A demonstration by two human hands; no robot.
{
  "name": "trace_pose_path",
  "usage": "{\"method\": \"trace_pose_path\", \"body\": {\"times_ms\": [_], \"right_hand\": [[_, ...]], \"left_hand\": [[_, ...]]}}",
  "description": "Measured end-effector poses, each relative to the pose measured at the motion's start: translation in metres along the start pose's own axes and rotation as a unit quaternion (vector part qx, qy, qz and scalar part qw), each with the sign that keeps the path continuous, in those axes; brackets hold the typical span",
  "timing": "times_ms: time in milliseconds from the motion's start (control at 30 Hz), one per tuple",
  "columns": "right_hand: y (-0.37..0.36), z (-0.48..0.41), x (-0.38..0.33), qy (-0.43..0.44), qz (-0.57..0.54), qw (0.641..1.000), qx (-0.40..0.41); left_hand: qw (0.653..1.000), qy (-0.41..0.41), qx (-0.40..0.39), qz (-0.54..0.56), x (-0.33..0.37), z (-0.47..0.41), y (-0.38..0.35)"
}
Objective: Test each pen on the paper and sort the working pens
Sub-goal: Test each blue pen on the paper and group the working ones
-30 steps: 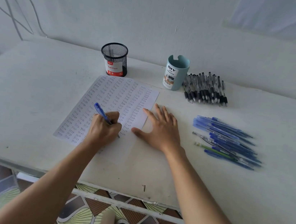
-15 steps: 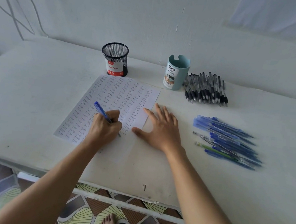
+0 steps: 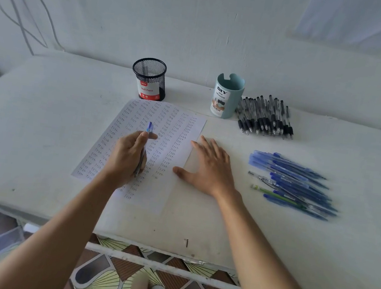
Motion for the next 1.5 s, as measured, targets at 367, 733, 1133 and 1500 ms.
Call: {"method": "trace_pose_path", "body": {"times_ms": [367, 733, 1133, 1500], "right_hand": [[0.005, 0.003, -0.001, 0.000, -0.012, 0.999, -0.036], [0.007, 0.011, 0.001, 0.022, -0.050, 0.998, -0.018], [0.005, 0.006, -0.001, 0.019, -0.005, 1.000, -0.017], [0.004, 0.006, 0.000, 0.015, 0.001, 1.000, -0.001]], "left_hand": [[0.999, 0.037, -0.032, 0.014, 0.009, -0.001, -0.005], [0.979, 0.066, -0.019, -0.192, 0.019, -0.014, -0.014], [0.909, 0.063, 0.177, -0.373, -0.007, -0.075, 0.057], [0.892, 0.063, 0.212, -0.393, -0.018, -0.082, 0.065]]}}
Point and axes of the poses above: each hand's wrist, its own z-axis away from the middle knuckle, its own y-axis out of the back of the hand, x = y × z, the point moved 3 cm from there along -z, towards the middle knuckle, and after that the axes turned 2 degrees about -y, right-handed, at the moved point
